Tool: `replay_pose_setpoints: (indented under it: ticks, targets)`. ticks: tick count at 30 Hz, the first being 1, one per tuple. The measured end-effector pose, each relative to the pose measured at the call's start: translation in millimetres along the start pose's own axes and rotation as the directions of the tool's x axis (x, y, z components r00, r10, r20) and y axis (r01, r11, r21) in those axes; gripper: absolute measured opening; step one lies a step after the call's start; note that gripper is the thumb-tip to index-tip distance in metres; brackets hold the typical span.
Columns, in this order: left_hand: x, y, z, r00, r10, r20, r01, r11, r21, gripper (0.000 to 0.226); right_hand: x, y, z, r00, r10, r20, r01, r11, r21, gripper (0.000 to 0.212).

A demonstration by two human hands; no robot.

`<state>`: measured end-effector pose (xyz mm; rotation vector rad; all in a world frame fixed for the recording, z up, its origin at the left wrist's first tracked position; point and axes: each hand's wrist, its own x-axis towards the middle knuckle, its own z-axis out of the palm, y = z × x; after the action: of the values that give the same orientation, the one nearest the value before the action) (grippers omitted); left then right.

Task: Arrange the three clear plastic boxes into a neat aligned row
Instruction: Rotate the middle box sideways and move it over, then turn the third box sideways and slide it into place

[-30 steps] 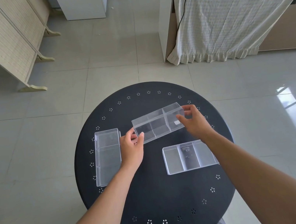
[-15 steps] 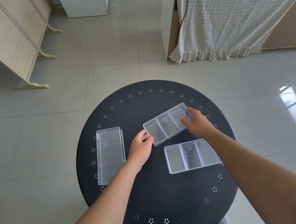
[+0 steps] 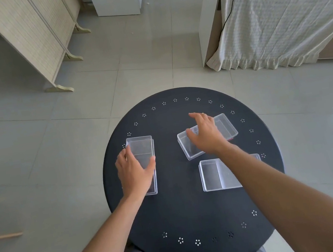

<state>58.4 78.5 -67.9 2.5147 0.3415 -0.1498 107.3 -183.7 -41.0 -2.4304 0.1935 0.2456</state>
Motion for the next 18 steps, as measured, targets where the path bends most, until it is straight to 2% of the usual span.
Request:
replay_pose_setpoints:
  ticks: [2,5,7,10,15,18]
  targets:
    - [-8,-14,-5,0.995,-0.095,0.040,0.090,0.989,0.116,0.130,2,-18,16,0.997,-0.042,0.066,0.042,0.999,-0.003,0.062]
    - [-20,-26,-8,0.972,-0.212,0.104,0.190,0.964,0.186,0.148,4,-41,42,0.984,-0.098,0.151,0.103,0.994,-0.024,0.064]
    - [-25,-32,-9,0.961,-0.239,0.142,0.212,0.960,0.184,0.139,3,-55,58,0.972,-0.124,0.199,0.131,0.991,-0.022,0.066]
    - [-23,-40,-14,0.967,-0.150,0.204,0.109,0.974,0.200,0.113,2,-72,76,0.958,-0.102,0.267,0.114,0.993,-0.029,0.071]
    - [-9,-58,-28,0.937,-0.025,0.347,-0.035,0.986,0.165,0.118,-11,-76,93,0.953,0.048,0.299,-0.029,0.997,-0.068,0.074]
    - [-1,-70,-31,0.939,0.066,0.338,-0.092,0.994,0.061,0.115,-24,-57,102,0.952,0.120,0.283,-0.107,0.993,-0.059,0.068]
